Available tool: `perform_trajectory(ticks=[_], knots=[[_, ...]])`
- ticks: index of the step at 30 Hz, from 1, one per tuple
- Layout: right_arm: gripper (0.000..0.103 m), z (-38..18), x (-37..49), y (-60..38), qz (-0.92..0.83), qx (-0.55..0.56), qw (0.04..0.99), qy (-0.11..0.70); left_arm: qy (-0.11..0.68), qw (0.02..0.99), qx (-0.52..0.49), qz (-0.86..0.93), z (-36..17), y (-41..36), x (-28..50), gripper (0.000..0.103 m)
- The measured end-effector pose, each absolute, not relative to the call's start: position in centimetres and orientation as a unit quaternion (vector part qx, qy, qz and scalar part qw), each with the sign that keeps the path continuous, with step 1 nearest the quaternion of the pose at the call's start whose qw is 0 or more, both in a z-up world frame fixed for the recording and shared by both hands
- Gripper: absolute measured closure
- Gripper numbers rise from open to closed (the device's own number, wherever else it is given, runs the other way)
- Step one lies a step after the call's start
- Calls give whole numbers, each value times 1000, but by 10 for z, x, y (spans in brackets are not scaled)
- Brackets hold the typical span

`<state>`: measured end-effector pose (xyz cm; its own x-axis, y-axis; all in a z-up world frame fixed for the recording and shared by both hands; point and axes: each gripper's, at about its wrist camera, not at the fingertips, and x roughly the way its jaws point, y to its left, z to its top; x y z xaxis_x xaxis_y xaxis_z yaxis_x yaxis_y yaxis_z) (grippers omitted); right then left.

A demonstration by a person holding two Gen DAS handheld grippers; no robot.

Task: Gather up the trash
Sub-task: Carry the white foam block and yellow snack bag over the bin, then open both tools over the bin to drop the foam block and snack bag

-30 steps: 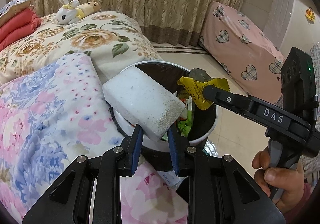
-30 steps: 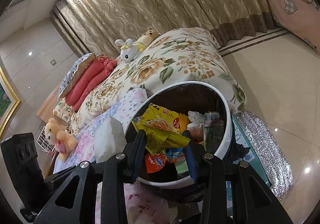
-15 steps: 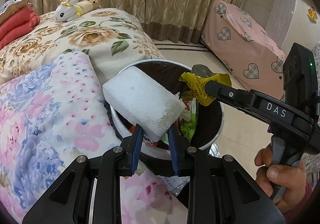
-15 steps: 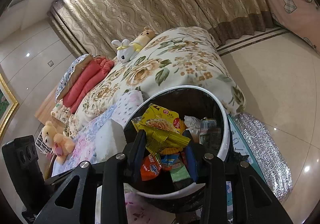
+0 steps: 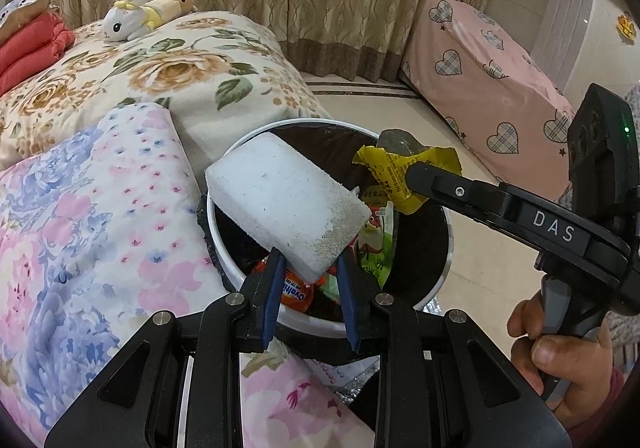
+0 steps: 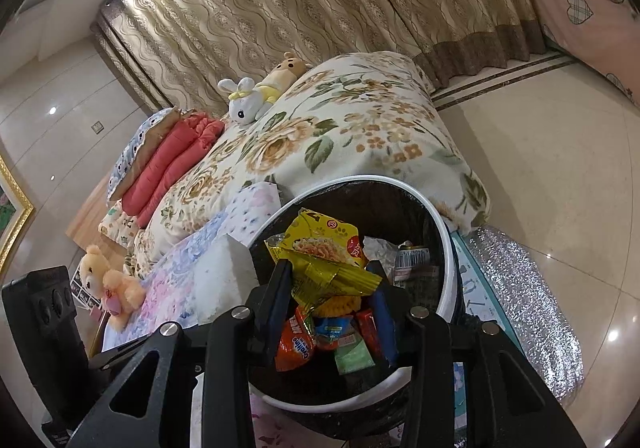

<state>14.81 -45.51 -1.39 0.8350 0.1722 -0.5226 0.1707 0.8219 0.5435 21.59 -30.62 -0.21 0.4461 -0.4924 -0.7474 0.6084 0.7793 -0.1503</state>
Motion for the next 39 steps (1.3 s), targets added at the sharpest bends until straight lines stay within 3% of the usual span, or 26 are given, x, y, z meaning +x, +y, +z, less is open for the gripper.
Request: perform_trajectory(ticks=[23,26,28,33,39], knots=[[62,-16,155,-458,-2,294,910,293,424,843,75,-323,-6,-313,224,75],[53,-17,156,-459,-5,297,908,295,423,845,75,-318,-5,-311,224,63],[41,-18,156,-460,-7,302,906,295,419,849,70,-314,-2,-307,224,47],[32,-17,150,-460,-11,311,905,290,412,856,58,-306,1,-292,220,47],[29,-13,136,-452,-14,316,907,280,415,865,32,-281,-4,-261,208,47]])
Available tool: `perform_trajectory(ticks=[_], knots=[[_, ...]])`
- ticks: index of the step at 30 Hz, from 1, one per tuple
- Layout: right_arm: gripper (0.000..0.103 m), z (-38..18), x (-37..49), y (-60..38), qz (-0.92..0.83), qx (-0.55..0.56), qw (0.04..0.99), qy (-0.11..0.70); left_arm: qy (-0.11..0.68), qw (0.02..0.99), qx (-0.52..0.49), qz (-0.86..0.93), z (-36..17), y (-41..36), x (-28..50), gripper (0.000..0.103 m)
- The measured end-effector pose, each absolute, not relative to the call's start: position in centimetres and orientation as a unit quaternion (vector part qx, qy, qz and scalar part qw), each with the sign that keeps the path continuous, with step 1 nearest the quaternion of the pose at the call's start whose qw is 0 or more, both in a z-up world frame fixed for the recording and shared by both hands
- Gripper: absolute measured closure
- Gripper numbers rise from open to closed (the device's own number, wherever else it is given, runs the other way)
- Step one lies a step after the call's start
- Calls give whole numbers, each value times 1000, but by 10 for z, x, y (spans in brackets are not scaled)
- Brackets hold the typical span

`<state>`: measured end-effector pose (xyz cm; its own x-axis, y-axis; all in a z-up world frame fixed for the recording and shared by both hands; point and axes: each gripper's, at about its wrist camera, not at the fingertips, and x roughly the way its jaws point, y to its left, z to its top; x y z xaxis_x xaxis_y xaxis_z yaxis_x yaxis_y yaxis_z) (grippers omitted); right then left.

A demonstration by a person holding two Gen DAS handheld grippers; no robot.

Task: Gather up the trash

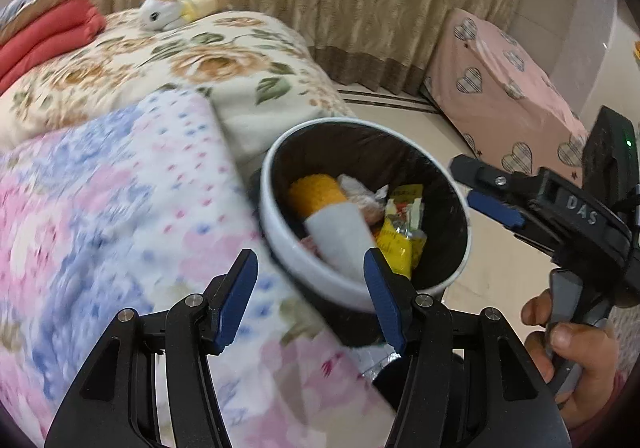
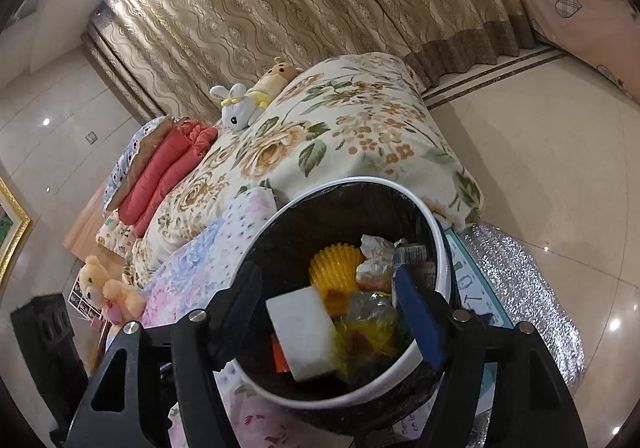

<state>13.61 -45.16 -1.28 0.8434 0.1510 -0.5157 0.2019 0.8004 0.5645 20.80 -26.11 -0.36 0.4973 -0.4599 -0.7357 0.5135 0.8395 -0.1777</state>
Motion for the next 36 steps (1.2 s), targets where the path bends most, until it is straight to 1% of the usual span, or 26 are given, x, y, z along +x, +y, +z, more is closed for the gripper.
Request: perform_trajectory(ticks=[3,11,13,16,21,30,32,34,35,36], knots=[[26,-11,127,-443,-13,315,908,275,412,871,21,-267,-5,-242,196,46],[19,-5,99,-394,5,291,921,260,392,890,-22,-233,-6,-186,161,41],[14,-4,90,-377,9,274,928,254,382,897,-24,-221,-4,-171,151,40],[11,-2,79,-356,15,252,937,243,361,911,-20,-198,-1,-147,136,38],[10,-3,69,-329,24,220,947,231,340,924,-34,-173,0,-111,117,37],[9,6,49,-286,38,162,964,206,288,946,-41,-142,10,-81,79,36],[5,11,42,-280,37,149,969,191,273,952,-43,-133,14,-76,71,33],[0,15,36,-274,33,133,975,174,248,961,-46,-115,19,-69,62,20],[0,16,35,-272,32,127,977,169,236,965,-49,-105,20,-65,58,17],[0,17,33,-269,32,119,979,162,225,968,-53,-96,21,-62,54,12]])
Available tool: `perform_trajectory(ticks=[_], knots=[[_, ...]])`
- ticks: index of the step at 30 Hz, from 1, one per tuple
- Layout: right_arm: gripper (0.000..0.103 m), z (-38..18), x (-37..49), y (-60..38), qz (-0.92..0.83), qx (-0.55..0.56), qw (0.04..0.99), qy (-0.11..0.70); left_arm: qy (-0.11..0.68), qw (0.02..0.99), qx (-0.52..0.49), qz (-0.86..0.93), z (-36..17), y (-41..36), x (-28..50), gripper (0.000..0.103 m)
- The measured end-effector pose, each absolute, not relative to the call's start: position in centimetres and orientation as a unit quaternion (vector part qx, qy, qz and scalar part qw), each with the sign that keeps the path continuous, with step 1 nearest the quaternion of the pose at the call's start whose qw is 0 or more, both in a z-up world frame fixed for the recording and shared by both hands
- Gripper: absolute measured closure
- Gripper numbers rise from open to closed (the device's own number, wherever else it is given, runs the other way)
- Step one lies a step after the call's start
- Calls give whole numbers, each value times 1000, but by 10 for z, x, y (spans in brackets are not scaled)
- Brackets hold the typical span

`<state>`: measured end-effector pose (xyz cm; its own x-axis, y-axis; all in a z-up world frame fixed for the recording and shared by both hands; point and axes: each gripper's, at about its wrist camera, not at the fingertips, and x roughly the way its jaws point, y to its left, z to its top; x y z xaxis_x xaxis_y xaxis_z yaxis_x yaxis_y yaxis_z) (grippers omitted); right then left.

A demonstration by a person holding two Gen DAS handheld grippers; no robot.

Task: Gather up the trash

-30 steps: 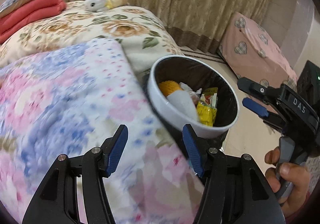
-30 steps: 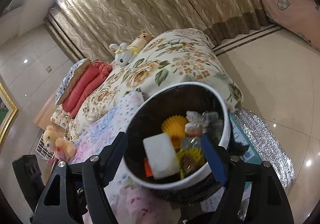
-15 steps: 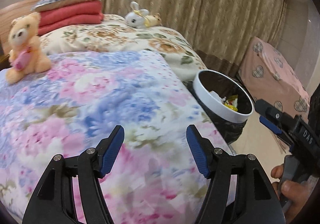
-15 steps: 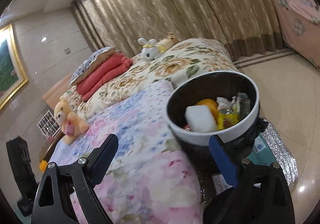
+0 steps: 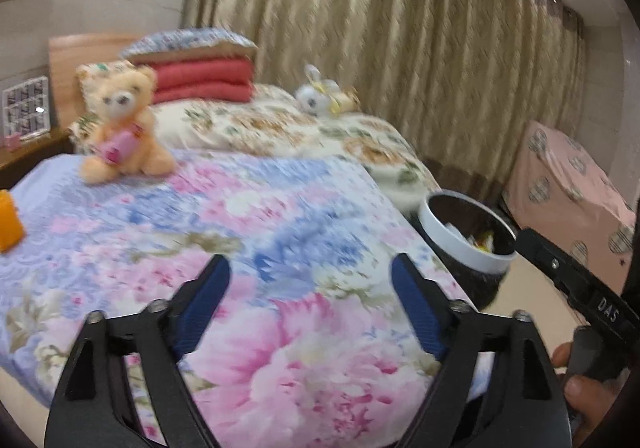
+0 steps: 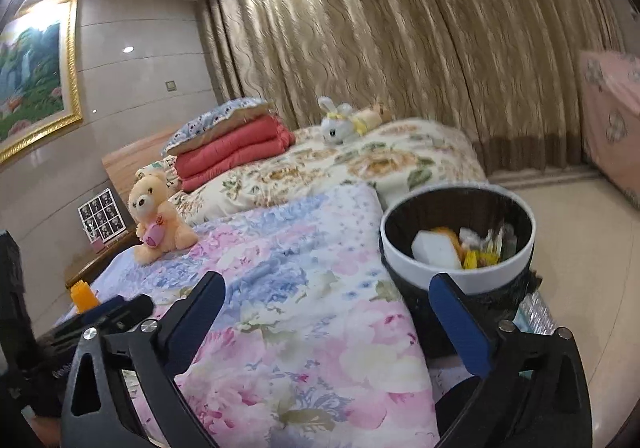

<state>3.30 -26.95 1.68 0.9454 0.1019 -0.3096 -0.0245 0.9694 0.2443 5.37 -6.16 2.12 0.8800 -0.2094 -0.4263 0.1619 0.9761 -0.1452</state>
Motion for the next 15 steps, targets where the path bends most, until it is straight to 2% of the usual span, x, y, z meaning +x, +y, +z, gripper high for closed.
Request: perform_trajectory(ticks=[3,15], knots=[[0,15,31,-264,35,104,983,146,211,972,-59,-84,21,-55,49,8],[0,3,28,-252,18,69,990,122,194,979,-27,-60,11,-55,39,8]])
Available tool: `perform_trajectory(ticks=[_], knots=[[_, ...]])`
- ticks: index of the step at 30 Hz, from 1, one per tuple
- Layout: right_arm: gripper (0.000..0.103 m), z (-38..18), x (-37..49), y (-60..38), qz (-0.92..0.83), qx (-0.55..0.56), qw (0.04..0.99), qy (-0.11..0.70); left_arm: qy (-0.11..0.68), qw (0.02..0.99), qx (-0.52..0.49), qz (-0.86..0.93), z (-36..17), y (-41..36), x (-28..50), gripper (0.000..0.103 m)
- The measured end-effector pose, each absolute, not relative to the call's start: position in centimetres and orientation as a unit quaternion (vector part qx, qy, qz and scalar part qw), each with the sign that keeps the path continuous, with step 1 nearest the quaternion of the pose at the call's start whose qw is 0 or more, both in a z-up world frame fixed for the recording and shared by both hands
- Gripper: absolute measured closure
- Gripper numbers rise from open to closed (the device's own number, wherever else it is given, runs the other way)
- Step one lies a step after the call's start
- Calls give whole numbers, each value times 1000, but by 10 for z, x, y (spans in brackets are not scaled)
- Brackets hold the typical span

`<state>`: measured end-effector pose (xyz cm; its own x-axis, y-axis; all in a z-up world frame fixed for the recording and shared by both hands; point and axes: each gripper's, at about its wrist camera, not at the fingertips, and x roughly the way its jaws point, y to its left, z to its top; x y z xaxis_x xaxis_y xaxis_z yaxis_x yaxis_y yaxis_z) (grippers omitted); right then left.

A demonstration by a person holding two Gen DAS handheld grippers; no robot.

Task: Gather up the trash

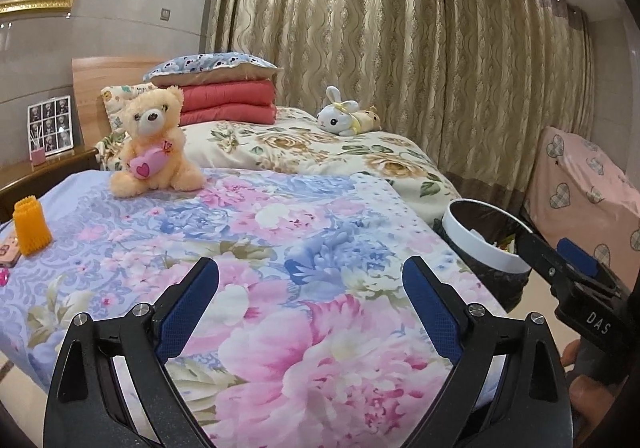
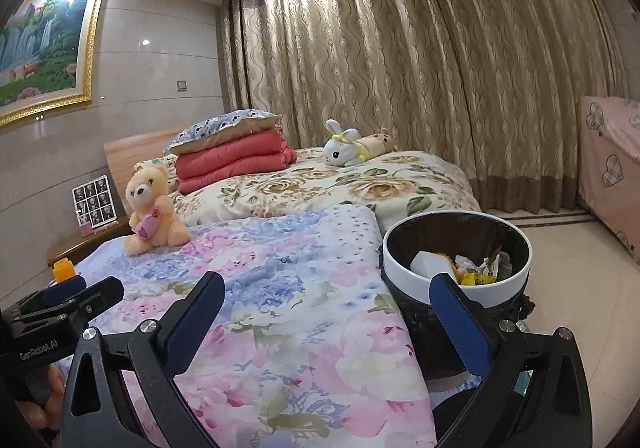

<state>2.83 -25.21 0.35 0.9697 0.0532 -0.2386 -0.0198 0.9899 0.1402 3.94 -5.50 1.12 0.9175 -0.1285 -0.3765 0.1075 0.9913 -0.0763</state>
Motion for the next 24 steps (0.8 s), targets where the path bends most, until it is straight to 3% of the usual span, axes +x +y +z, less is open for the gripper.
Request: perform_trajectory(ticks=[24], knots=[[0,2,26,-245,20,59,990,124,181,982,-14,-42,13,-55,32,7]])
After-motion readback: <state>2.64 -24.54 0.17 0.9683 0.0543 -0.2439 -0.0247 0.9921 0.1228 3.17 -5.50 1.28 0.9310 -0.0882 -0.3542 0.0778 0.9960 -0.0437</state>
